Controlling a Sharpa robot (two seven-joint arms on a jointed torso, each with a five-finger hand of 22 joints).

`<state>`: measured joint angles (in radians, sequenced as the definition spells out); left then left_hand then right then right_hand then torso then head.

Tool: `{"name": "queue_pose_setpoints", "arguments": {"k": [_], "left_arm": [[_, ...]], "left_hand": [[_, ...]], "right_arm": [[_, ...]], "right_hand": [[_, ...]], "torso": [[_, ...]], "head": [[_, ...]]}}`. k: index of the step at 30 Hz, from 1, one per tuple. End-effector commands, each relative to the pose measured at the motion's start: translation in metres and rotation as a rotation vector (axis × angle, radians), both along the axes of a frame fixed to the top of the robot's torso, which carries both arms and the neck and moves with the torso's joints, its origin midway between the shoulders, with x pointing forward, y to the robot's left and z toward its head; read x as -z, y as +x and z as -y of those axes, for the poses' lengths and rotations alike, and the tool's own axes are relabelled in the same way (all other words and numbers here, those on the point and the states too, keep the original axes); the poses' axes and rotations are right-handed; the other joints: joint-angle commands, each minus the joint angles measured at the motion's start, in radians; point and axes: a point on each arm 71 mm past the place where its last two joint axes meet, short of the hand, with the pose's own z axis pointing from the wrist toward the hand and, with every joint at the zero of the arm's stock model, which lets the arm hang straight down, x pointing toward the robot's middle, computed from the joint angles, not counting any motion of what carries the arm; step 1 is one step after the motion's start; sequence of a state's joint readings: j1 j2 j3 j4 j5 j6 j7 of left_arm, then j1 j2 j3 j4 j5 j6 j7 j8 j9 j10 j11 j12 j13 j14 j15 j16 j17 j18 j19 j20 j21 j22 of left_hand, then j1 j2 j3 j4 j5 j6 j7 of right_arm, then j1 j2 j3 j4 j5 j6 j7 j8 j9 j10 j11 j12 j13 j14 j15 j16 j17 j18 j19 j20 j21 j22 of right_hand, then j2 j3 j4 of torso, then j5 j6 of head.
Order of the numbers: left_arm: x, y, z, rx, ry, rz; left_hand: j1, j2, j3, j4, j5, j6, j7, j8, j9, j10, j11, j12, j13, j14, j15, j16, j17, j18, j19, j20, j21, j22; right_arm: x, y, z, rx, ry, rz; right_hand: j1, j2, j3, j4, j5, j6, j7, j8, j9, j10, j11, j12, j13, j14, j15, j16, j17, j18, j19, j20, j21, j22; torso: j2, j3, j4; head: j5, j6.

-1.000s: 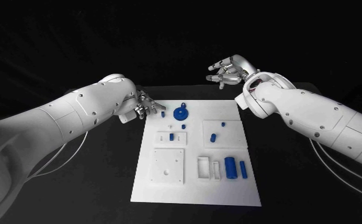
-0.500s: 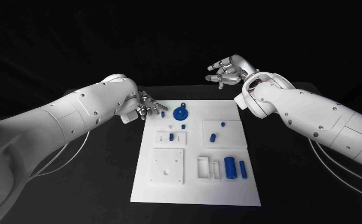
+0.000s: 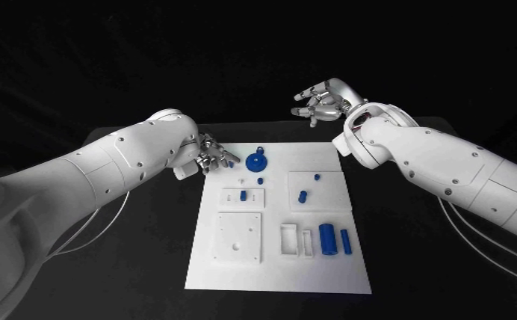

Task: Assemble the parts on the task board

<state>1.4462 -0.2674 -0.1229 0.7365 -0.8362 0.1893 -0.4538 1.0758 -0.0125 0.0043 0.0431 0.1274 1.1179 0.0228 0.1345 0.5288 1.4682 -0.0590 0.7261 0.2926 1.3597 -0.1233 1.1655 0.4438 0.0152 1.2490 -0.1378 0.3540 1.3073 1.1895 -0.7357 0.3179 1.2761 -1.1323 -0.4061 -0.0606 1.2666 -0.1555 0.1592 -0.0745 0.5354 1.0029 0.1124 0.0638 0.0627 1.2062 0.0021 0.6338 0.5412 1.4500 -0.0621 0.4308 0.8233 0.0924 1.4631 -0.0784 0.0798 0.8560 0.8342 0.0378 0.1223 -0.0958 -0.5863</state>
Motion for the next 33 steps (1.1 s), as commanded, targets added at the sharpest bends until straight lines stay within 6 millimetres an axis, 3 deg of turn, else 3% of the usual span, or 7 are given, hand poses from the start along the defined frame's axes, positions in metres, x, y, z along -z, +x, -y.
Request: {"name": "queue_pose_setpoints", "arguments": {"k": [1,12,25,33], "left_arm": [[0.0012,-0.0003,0.0023,0.001,-0.011,0.0],[0.0047,0.0004,0.0021,-0.008,-0.021,0.0],[0.0043,0.0011,0.003,-0.017,-0.067,0.001],[0.0038,0.0012,0.0031,-0.017,-0.086,0.005]], "left_hand": [[0.001,0.012,-0.001,-0.007,0.002,0.007,-0.001,-0.004,0.001,0.043,-0.007,0.004,0.001,0.003,-0.001,0.006,0.001,-0.015,0.005,-0.001,0.004,0.017],[0.006,0.043,-0.02,-0.029,0.001,0.006,-0.001,-0.005,0.001,0.043,-0.007,0.005,0.001,0.004,-0.001,0.005,0.001,-0.015,0.005,-0.001,0.003,0.017],[0.039,0.11,-0.031,-0.074,0.001,-0.001,-0.001,-0.008,-0.003,0.043,-0.007,-0.002,0.001,0.001,-0.002,0.002,-0.002,-0.015,0.003,-0.001,0.001,0.017],[0.058,0.126,-0.033,-0.086,0.001,-0.004,-0.001,-0.009,-0.006,0.042,-0.006,-0.005,0.002,-0.001,-0.002,0.001,-0.003,-0.015,0.002,-0.001,0.0,0.017]], "right_arm": [[-0.0011,-0.0005,-0.0015,-0.009,-0.008,0.011],[-0.0011,-0.0005,-0.0017,-0.009,-0.008,0.01],[-0.0002,0.0002,-0.0025,-0.01,-0.009,0.003],[0.0006,0.0009,-0.0029,-0.011,-0.01,-0.002]], "right_hand": [[-0.002,-0.003,0.009,0.0,0.008,0.001,0.004,-0.001,0.0,-0.006,-0.002,0.008,-0.003,0.008,0.002,-0.006,0.002,-0.007,0.022,0.0,0.008,-0.006],[-0.002,-0.003,0.009,0.0,0.008,0.001,0.004,-0.001,0.0,-0.006,-0.002,0.008,-0.003,0.008,0.002,-0.006,0.002,-0.007,0.022,0.0,0.008,-0.006],[-0.004,-0.003,0.009,0.0,0.008,0.001,0.004,-0.002,0.0,-0.006,-0.002,0.009,-0.005,0.009,0.002,-0.007,0.003,-0.007,0.023,0.0,0.01,-0.009],[-0.005,-0.003,0.01,0.0,0.009,0.001,0.003,-0.001,0.001,-0.005,-0.002,0.011,-0.006,0.012,0.001,-0.009,0.004,-0.007,0.024,-0.001,0.013,-0.014]], "torso": [[0.0,0.0,0.0005],[0.0,-0.001,0.0015],[-0.002,-0.0013,0.0017],[-0.001,-0.0009,0.0012]], "head": [[-0.002,-0.001],[-0.006,-0.003],[-0.006,-0.005],[-0.005,-0.005]]}}
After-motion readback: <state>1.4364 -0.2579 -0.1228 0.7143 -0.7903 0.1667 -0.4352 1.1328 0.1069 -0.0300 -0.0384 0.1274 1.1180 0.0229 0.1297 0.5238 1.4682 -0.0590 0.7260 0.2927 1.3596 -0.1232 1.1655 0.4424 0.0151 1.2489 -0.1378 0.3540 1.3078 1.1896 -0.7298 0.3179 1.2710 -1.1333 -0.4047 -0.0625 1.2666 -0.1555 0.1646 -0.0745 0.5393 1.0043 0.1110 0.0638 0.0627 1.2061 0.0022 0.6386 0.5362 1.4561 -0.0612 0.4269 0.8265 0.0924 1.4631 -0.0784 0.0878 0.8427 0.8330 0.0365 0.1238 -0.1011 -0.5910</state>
